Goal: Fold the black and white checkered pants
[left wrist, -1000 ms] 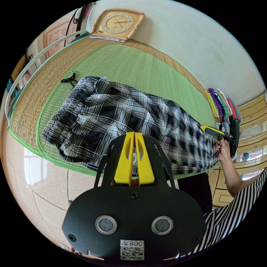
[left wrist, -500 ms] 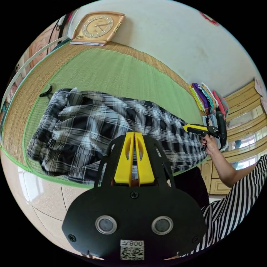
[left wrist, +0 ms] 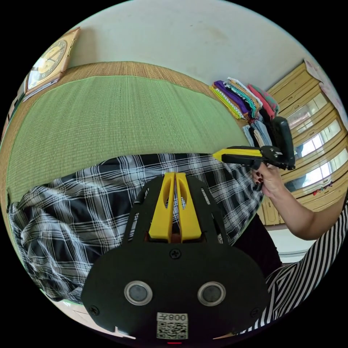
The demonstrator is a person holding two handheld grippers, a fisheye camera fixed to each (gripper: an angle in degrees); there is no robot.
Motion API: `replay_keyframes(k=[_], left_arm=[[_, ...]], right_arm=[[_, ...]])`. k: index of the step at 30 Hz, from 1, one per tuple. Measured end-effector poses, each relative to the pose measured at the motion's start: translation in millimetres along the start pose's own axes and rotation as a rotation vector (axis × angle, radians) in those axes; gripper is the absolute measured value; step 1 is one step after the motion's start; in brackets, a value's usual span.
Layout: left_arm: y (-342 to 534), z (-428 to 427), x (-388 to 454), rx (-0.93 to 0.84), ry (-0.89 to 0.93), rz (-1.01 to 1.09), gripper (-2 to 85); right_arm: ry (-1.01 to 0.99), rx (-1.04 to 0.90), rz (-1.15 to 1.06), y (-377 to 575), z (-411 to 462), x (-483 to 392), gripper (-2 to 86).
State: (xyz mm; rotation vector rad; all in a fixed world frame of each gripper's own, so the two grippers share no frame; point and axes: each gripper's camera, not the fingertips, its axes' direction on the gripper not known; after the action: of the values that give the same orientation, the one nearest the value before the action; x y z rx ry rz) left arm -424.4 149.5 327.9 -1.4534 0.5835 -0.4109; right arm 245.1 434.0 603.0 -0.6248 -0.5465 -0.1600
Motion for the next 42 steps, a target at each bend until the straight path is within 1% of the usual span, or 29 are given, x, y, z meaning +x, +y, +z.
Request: replay_keyframes(k=[2, 5, 7, 10, 15, 18, 21, 24, 26, 28, 30, 31, 32, 34, 38, 42], left_arm=[[-1, 9, -2, -0.036, -0.011, -0.014, 0.1], [4, 10, -4, -0.028, 0.002, -0.022, 0.0], [7, 11, -5, -0.032, -0.009, -0.032, 0.0], [14, 10, -8, -0.041, -0.014, -0.041, 0.1], [29, 0, -14, -0.039, -0.067, -0.055, 0.0], [47, -15, -24, -0.002, -0.086, -0.098, 0.1], [72, -36, -40, 0.028, -0.148, -0.176, 0.1], [100, -58, -61, 0.052, -0.265, -0.279, 0.1], [121, -74, -83, 0.087, -0.345, -0.395, 0.1], [135, -81, -99, 0.112, -0.401, -0.468, 0.1], [145, -78, -117, 0.062, -0.448, -0.533, 0.1], [151, -71, -128, 0.02, -0.446, -0.56, 0.1], [157, -70, -132, 0.074, -0.403, -0.566, 0.1], [158, -67, -136, 0.075, -0.369, -0.591, 0.1], [156, -61, -126, 0.108, -0.36, -0.554, 0.1], [161, -41, -131, 0.068, -0.315, -0.585, 0.0]], right_arm=[[0.012, 0.058, 0.028, 8, -16, 7, -0.3], [0.0, 0.095, 0.066, 22, -29, 20, -0.2], [0.009, 0.072, 0.079, 31, -25, 26, -0.2], [0.043, -0.033, 0.1, 43, 1, 37, -0.1], [0.057, -0.002, 0.154, 49, 2, 53, 0.0], [0.042, 0.022, 0.156, 52, -5, 55, 0.1], [0.013, 0.037, 0.149, 57, -11, 50, 0.1], [-0.087, 0.047, 0.115, 62, -13, 36, 0.1], [-0.173, 0.019, 0.045, 65, -7, 13, 0.1], [-0.199, -0.028, -0.018, 67, 3, -8, 0.1], [-0.2, -0.071, -0.072, 70, 13, -29, 0.1], [-0.207, -0.095, -0.11, 72, 20, -41, 0.1], [-0.195, -0.128, -0.137, 74, 29, -52, 0.1], [-0.168, -0.181, -0.149, 79, 44, -61, 0.1], [-0.184, -0.149, -0.116, 84, 37, -64, 0.1], [-0.169, -0.13, -0.101, 93, 27, -67, 0.1]])
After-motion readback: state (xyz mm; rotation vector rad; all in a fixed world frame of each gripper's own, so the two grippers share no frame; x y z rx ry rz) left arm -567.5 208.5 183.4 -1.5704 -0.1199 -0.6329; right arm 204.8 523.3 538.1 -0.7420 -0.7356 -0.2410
